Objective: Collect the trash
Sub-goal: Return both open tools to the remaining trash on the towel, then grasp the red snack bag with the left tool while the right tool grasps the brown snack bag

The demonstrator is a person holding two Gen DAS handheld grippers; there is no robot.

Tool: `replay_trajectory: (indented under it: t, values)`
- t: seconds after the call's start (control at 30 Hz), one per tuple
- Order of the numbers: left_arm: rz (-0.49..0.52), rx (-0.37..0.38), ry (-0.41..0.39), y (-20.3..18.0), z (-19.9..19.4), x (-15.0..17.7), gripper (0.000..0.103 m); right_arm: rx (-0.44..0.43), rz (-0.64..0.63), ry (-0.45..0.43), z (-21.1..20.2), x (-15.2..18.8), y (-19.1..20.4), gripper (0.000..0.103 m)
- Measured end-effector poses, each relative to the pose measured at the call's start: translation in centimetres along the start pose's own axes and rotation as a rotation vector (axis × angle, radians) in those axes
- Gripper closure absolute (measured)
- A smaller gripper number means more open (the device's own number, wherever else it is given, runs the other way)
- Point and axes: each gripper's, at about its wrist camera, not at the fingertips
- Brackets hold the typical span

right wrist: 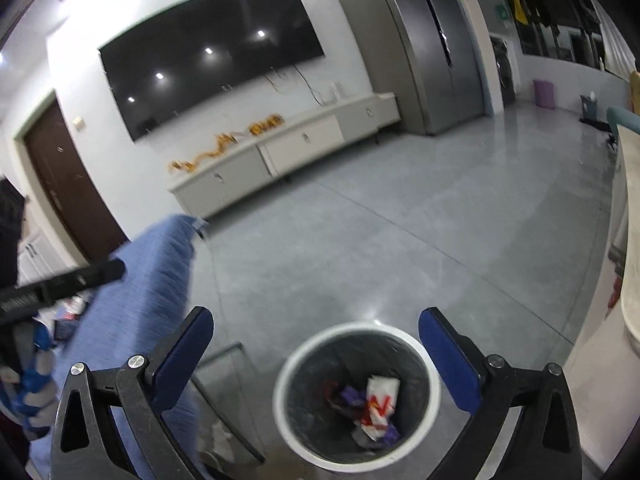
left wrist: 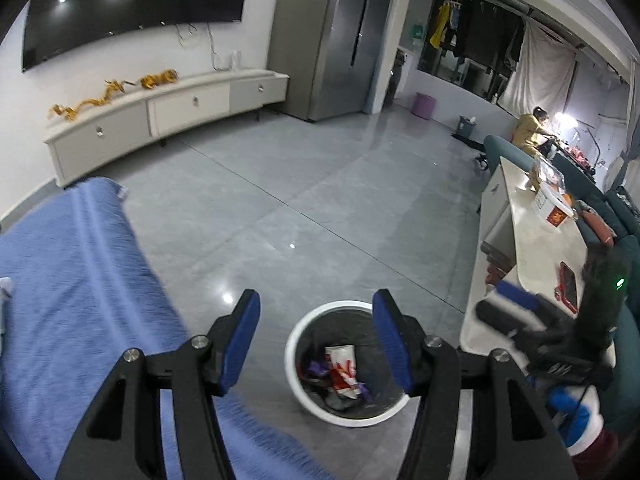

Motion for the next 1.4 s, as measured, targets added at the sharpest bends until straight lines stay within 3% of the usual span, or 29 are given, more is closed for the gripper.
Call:
replay_trajectory:
  t: [0.17, 0.33, 0.57, 0.83, 1.0, 1.17, 1.4]
  values:
    - [-0.031, -0.075, -0.055, 3.7, -4.3, 0.9, 0.046, -0.071, -0.051, -0.052, -1.7, -1.7, 3.5, 0.000]
    - [-0.085, -0.157, -0.098, 8.8, -8.6, 2.7, 0.046, -0.163, -0.086, -0.031, -1.4, -2.9, 7.3, 0.000]
    - [-0.239, -0.263, -0.135, 18.3, -14.3, 6.3, 0.046, -0.303, -0.147, 0.054, 1.7, -3.6, 15.0, 0.000]
    - [-0.471, -0.417, -0.129, 31.0, -19.1, 11.3, 0.046, -0.468, -0.269, 0.196, 6.8, -1.5, 25.7, 0.003]
    - [-0.644, -0.403, -0.117, 37.5, -19.9, 13.5, 0.047, -0.574, -0.334, 0.290, 9.8, 0.6, 32.0, 0.011]
    - [-0.789, -0.332, -0.115, 42.1, -19.0, 14.7, 0.047, -0.656, -0.380, 0.369, 12.7, 2.5, 37.3, 0.015]
    - [-0.873, -0.244, -0.116, 45.2, -16.9, 14.3, 0.048, -0.711, -0.397, 0.442, 15.5, 3.8, 41.3, 0.020]
Point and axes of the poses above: each gripper's, at about its wrist camera, not at the fingertips, and z roughly the way its jaws point, y to its left, x to its underside, and after that the axes turned 3 degrees about -z, right-handed
